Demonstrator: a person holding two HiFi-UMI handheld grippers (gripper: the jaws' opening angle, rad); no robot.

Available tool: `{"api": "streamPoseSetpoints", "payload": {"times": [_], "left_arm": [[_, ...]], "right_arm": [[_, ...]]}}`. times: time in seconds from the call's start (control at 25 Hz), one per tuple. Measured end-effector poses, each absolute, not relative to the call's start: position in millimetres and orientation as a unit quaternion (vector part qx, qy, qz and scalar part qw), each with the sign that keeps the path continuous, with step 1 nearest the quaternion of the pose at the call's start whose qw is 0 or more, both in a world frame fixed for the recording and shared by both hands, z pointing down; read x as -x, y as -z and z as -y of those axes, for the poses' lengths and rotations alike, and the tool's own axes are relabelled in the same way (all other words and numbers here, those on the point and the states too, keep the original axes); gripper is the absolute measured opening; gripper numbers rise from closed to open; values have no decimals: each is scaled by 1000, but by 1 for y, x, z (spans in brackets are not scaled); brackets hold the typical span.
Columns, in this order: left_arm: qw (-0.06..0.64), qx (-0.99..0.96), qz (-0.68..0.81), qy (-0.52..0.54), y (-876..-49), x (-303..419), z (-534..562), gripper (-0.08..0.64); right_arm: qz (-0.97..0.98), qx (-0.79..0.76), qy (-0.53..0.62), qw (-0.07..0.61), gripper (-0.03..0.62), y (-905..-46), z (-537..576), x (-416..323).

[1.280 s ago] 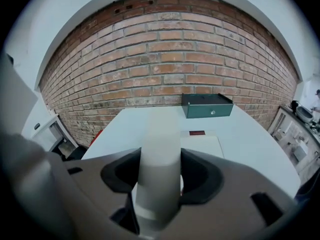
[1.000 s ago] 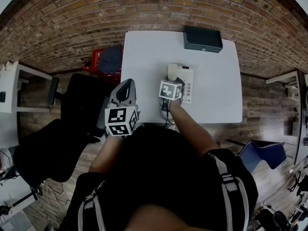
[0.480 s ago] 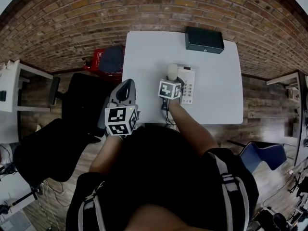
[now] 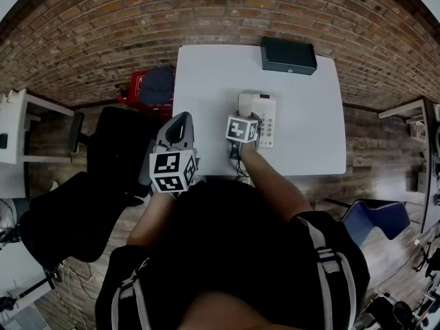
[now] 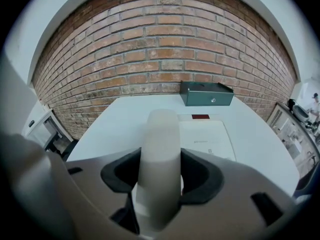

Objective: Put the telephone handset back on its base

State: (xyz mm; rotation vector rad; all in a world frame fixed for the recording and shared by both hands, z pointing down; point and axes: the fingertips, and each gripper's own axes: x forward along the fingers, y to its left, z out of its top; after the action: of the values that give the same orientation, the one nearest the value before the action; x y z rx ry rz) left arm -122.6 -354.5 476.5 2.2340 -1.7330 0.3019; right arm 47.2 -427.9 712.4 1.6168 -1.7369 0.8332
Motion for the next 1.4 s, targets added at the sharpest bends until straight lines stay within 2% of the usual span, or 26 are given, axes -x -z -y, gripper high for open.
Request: {"api": "streamPoseSetpoints", "payload": {"times": [0.52,0.64,0.8,0.84,0.96,1.0,1.2,1.4], "left_arm": [[146,-782,596,-106,-476,120,351,5],[147,-784,595,-104,-476,120,352,5],[147,-788,589,-99,-475,115,355,5],[146,-790,587,-98,-475,113,356,5],[145,-793,585,-93,-474,109,360,5],[144,-793,585,-91,-474,108,361,5],[143,-799,578,-84,-471,99,367,5],[128,-813,564,-70,-459,84,374,5]], "right_arm": [[664,-611,-310,300,207,-708,427,-44],[688,-612,-286,264,224,-691,431,-39],[714,-621,-270,179,222,-649,436,-46],[722,-616,-273,159,201,-637,437,-48],[745,-608,-258,95,39,-587,436,-58],[753,-611,-233,72,18,-564,435,-63],[790,-609,-63,-5,-2,-453,411,-80],[807,-589,-33,-35,-3,-416,392,-88]]}}
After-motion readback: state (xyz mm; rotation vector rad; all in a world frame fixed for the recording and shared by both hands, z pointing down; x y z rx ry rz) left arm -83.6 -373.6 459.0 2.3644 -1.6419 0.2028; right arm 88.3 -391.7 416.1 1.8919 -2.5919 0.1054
